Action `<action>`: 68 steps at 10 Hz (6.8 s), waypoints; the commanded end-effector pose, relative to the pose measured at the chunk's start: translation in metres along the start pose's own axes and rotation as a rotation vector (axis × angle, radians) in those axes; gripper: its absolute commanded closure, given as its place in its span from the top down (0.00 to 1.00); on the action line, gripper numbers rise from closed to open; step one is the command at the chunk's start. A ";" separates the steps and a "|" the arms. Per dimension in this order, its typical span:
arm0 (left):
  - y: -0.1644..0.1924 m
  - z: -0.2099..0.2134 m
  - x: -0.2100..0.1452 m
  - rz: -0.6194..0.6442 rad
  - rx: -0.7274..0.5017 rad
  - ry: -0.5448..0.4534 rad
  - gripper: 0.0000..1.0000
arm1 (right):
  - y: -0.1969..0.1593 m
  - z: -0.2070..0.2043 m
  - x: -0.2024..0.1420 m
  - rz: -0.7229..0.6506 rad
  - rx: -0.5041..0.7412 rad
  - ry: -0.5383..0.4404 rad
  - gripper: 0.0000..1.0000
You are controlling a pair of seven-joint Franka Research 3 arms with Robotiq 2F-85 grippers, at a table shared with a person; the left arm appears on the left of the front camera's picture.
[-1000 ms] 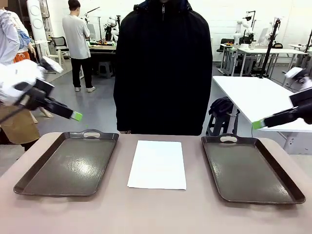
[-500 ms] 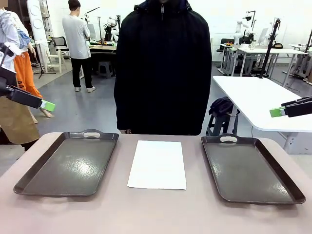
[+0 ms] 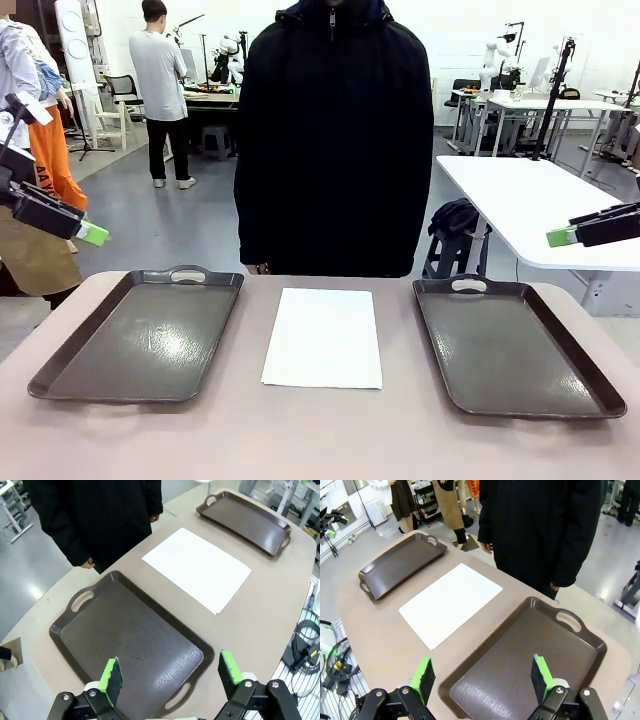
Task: Sort the A4 documents.
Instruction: Receive the A4 Paper.
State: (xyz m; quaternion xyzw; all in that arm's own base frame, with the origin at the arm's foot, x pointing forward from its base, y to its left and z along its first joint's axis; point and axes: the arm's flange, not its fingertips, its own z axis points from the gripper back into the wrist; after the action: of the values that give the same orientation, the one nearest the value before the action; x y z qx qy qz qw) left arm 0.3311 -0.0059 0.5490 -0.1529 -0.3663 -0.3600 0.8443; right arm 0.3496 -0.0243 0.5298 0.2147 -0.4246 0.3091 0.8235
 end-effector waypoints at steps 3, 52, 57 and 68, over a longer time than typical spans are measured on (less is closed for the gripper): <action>-0.026 -0.008 -0.045 -0.041 0.038 0.036 1.00 | 0.028 -0.011 -0.041 -0.006 0.002 -0.014 1.00; 0.001 0.006 -0.004 -0.022 0.033 0.030 1.00 | 0.000 -0.001 -0.001 -0.003 0.000 0.003 1.00; 0.001 0.006 -0.004 -0.022 0.033 0.030 1.00 | 0.000 -0.001 -0.001 -0.003 0.000 0.003 1.00; 0.001 0.006 -0.004 -0.022 0.033 0.030 1.00 | 0.000 -0.001 -0.001 -0.003 0.000 0.003 1.00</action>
State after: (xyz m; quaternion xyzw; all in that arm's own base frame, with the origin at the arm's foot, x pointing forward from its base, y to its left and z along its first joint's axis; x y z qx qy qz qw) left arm 0.3271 0.0004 0.5507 -0.1263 -0.3604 -0.3612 0.8507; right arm 0.3498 -0.0247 0.5295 0.2123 -0.4234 0.3063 0.8258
